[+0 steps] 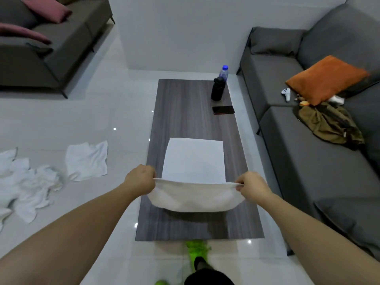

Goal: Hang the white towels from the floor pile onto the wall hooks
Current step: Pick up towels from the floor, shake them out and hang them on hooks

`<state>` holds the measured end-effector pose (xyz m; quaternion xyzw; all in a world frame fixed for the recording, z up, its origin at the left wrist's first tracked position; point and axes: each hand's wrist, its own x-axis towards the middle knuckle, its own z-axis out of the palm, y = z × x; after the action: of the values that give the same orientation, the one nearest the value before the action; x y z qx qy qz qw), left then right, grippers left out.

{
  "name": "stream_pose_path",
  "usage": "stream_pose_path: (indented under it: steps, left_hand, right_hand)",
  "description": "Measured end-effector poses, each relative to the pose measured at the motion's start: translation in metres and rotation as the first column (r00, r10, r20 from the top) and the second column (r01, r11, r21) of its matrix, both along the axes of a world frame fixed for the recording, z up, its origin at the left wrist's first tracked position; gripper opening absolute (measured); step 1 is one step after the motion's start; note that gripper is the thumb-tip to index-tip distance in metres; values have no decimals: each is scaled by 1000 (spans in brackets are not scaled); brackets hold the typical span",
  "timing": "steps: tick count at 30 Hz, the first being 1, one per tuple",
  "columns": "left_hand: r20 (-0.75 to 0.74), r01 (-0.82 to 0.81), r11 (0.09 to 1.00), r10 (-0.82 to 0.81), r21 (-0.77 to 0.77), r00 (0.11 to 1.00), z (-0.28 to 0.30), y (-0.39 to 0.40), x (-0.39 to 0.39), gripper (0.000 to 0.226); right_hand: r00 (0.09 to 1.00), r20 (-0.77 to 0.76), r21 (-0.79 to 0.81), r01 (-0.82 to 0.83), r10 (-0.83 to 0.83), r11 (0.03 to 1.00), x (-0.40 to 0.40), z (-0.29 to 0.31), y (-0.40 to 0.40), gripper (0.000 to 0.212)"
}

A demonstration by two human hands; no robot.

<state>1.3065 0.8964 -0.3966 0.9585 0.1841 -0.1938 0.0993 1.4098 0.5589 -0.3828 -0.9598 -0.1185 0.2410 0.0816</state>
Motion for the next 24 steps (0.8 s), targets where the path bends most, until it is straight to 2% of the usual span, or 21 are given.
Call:
stream_pose_path:
  steps: [4,10,14,16,19,24]
  left_hand:
    - [49,-56,998,56,10,997,-11,10,37,14]
    - [64,-153,988,153,-1,986,-30,26,127,11]
    - [96,-204,979,204,-3,974,-50,40,189,12]
    - [121,-228,973,229,-27,966,-60,45,213,15]
    - [153,-310,947,320,-89,935,-83,49,236,27]
    - [-47,-351,911,349,-216,936,-142,28,210,21]
  right_hand:
    - [999,10,28,32,-33,999,45,-13,5,9]
    - [999,-6,55,50,-50,997,148,-49,26,19]
    - [999,2,69,52,-52,996,218,-78,48,15]
    - [995,45,112,88,-93,990,242,-91,58,12]
    - [974,87,183,190,-208,965,262,-116,69,25]
    - [978,-86,192,204,-191,960,221,-169,70,30]
